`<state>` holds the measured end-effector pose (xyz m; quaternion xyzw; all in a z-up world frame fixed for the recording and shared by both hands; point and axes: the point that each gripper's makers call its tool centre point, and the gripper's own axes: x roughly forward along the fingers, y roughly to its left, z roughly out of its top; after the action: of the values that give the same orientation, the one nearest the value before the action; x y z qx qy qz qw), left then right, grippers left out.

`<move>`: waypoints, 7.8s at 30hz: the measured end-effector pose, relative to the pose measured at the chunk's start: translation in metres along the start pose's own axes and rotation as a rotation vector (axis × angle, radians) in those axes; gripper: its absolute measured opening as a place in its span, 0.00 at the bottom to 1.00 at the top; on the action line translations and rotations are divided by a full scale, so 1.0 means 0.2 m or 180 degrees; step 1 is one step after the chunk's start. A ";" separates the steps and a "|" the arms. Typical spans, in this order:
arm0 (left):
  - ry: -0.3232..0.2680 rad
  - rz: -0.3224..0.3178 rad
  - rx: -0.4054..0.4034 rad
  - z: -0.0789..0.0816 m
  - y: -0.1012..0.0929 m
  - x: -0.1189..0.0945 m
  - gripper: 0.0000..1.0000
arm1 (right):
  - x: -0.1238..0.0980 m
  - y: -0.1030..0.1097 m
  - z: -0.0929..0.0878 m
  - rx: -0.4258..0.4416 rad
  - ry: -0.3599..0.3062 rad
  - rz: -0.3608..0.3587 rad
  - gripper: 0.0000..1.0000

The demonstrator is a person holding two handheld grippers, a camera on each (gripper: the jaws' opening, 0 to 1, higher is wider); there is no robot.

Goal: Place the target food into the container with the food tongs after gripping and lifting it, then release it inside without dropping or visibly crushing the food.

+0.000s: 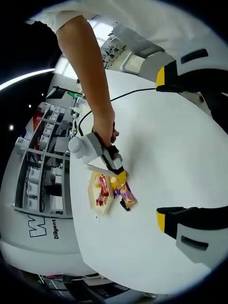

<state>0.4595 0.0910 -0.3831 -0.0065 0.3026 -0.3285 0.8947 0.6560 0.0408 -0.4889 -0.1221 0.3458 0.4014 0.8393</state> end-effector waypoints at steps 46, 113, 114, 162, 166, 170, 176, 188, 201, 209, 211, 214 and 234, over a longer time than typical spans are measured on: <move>-0.0054 0.0016 0.0008 0.02 -0.03 0.02 0.99 | -0.23 -0.32 0.45 -0.0144 -0.0468 -0.0199 0.14; 0.0005 0.0100 -0.0103 0.03 0.07 0.07 0.99 | 0.05 -0.56 0.31 0.0049 -0.0131 -0.0451 0.18; 0.0006 0.0097 -0.0106 0.04 0.07 0.07 0.99 | 0.04 -0.56 0.32 0.0060 -0.0161 -0.0448 0.18; -0.0031 0.0074 -0.0074 0.02 0.01 0.04 0.99 | -0.05 -0.10 0.16 -0.0100 -0.0343 0.0368 0.17; -0.0018 0.0096 -0.0090 0.01 0.02 0.03 0.99 | -0.03 -0.11 0.14 -0.0090 -0.0312 0.0375 0.17; -0.0012 0.0104 -0.0109 0.00 0.02 0.03 0.99 | -0.02 -0.11 0.10 -0.0040 -0.0211 0.0402 0.15; -0.0025 0.0094 -0.0086 0.02 0.01 0.04 0.99 | -0.06 -0.09 0.07 0.0031 -0.0160 0.0469 0.14; -0.0067 0.0023 -0.0059 0.04 -0.03 0.06 0.99 | -0.15 0.01 -0.04 0.0048 -0.0043 0.0604 0.14; -0.0094 0.0023 -0.0040 0.04 -0.04 0.03 0.99 | -0.19 0.06 0.03 -0.0069 -0.0162 0.0747 0.16; -0.0065 0.0097 -0.0078 0.00 -0.02 -0.01 0.99 | -0.12 0.00 0.01 -0.0065 -0.0039 0.0595 0.17; -0.0055 0.0107 -0.0075 -0.01 -0.01 -0.02 0.99 | -0.11 -0.01 -0.02 0.0025 0.0029 0.0579 0.17; -0.0073 0.0122 -0.0088 0.00 -0.01 -0.03 0.99 | -0.14 0.01 -0.03 0.0285 0.0001 0.0635 0.16; -0.0129 0.0014 -0.0015 0.00 -0.11 -0.03 0.99 | -0.32 0.22 -0.22 0.0718 0.0200 0.0969 0.17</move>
<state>0.4435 0.0773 -0.3746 -0.0146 0.2851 -0.3257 0.9013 0.5737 0.0096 -0.4750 0.0141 0.4291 0.4785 0.7660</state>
